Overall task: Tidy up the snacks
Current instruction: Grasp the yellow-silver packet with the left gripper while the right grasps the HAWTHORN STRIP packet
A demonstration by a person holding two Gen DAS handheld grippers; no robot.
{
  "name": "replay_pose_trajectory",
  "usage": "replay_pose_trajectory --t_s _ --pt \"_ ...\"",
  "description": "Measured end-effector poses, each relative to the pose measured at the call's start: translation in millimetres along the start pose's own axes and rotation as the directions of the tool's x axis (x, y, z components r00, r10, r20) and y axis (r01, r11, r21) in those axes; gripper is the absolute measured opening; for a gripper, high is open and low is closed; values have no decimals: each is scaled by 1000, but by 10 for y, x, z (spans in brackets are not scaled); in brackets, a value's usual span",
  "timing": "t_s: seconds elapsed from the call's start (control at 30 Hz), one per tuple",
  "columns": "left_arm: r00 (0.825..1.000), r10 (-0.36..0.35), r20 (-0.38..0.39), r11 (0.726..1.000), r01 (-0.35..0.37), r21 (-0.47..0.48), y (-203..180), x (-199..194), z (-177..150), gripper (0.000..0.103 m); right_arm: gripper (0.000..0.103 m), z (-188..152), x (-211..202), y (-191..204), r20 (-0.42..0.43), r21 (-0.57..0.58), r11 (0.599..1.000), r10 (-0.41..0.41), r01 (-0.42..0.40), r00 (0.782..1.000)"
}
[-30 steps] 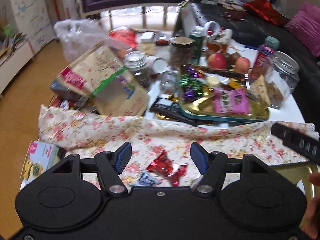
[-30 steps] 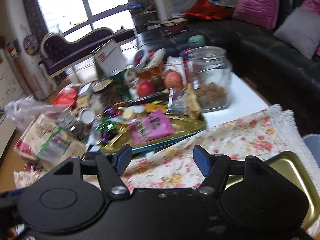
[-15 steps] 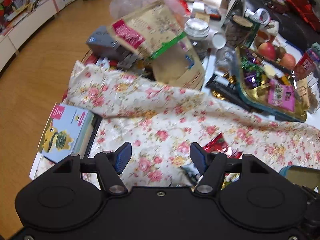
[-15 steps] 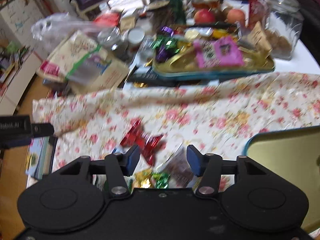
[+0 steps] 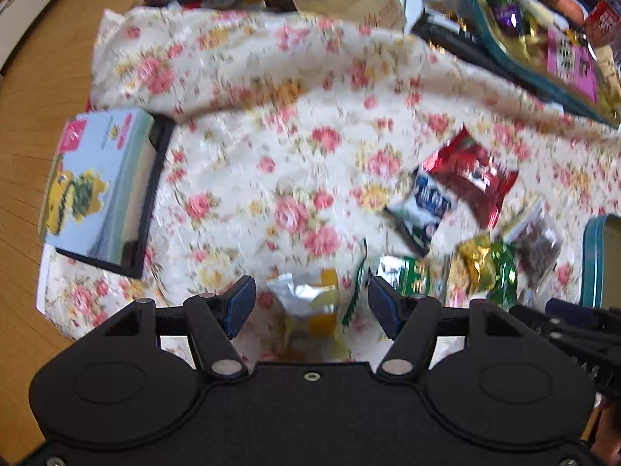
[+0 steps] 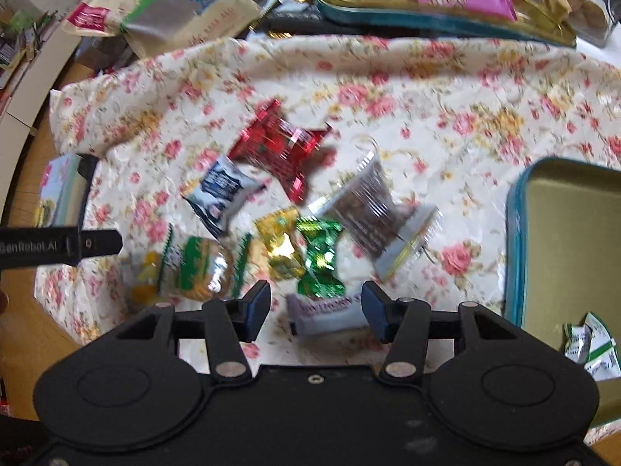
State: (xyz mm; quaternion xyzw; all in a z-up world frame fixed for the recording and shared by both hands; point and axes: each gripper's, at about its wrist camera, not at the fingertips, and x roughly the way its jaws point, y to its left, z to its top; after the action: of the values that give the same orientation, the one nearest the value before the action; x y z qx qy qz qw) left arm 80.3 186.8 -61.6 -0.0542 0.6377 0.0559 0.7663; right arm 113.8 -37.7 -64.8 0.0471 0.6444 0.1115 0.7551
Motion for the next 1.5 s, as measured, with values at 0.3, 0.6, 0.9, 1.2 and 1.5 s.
replay_pose_trajectory --t_s 0.3,0.6,0.9,1.2,1.5 --pt "998 5 -68 1000 -3 20 -70 210 -130 67 55 -23 168 -149 -96 144 989 59 -44 994" --pt "996 -29 -80 999 28 -18 -52 276 -129 67 58 72 297 -76 -66 217 975 72 -56 995" --pt "994 5 -111 1000 -7 -16 -67 489 -168 68 53 37 343 58 -55 58 998 -6 10 998" --pt "997 9 -79 1000 -9 -3 -109 526 -158 69 38 -56 359 175 -3 -49 996 -76 76 997" --pt "998 0 -68 1000 -1 -14 -118 500 -176 68 22 -77 350 157 3 -42 998 -50 50 999"
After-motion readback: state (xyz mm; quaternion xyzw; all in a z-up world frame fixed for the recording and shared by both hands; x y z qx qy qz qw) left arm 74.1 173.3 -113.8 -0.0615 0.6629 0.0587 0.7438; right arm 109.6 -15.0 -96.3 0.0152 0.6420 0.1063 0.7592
